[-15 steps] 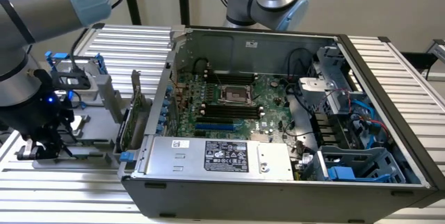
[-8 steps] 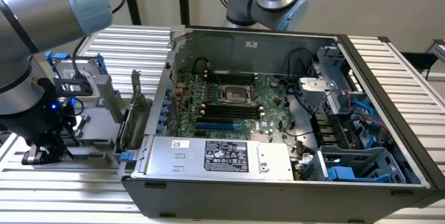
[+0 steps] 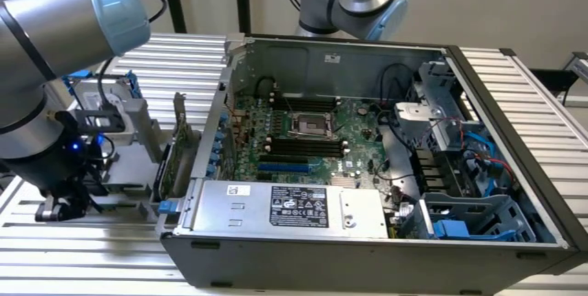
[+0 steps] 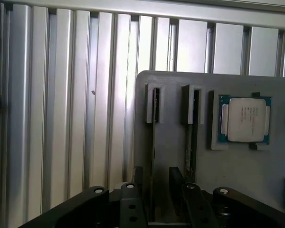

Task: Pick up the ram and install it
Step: 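Pick up the ram and move it above insertion slot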

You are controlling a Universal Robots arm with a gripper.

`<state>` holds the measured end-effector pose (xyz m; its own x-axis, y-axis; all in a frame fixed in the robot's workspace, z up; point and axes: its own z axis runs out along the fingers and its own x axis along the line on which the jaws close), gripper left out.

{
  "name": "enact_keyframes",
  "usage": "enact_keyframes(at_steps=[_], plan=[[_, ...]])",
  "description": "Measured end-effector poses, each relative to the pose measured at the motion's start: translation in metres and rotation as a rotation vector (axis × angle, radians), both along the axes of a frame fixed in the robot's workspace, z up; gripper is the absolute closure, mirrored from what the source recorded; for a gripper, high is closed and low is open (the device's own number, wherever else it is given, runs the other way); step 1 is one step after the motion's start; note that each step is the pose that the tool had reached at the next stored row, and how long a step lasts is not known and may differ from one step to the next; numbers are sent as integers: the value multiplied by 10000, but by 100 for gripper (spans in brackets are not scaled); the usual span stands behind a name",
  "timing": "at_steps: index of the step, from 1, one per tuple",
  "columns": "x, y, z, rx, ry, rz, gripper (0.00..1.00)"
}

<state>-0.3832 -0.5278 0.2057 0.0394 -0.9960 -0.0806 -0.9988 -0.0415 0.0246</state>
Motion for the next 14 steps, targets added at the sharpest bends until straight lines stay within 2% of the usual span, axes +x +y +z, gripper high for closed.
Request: enact_keyframes(at_steps=[14], plan=[[0,-14,-82,-7,36,-61,64]])
